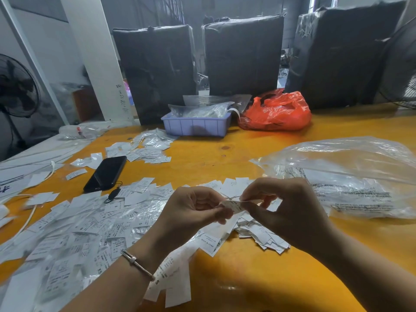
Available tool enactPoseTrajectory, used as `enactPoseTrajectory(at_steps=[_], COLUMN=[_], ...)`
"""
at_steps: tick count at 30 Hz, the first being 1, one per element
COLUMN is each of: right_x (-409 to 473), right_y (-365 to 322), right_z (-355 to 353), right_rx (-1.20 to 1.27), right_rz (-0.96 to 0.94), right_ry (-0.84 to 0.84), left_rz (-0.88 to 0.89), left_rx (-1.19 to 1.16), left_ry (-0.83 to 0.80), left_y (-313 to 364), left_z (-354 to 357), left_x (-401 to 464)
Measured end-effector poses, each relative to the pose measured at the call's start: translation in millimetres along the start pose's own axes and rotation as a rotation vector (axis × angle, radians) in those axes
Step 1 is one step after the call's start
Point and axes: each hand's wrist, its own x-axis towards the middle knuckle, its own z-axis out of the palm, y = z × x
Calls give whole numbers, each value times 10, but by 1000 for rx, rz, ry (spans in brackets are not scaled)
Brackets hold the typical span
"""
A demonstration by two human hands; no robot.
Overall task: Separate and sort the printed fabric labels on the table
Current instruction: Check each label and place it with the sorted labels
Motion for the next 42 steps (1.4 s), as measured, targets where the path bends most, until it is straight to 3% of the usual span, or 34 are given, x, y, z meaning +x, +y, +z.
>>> enactPoseTrajectory(at_steps=[10,20,28,35,42], right_x=[21,-3,2,-41,-45], right_y=[85,122,142,105,83], right_z=[9,74,91,132,156], right_rx=[291,358,217,201,144], right_rz=[207,322,291,214,223], right_ry=[-141,-303,-29,21,-58], left_rz=[-41,-58,-73,-90,-97], left_rx=[-5,-17,22,-10,-28], left_ry=[-48,-71,15,5,12], left_y=[-38,-48,-68,-74,-81], left_z=[27,49,24,37,40], left_x=[18,33,33,36,44])
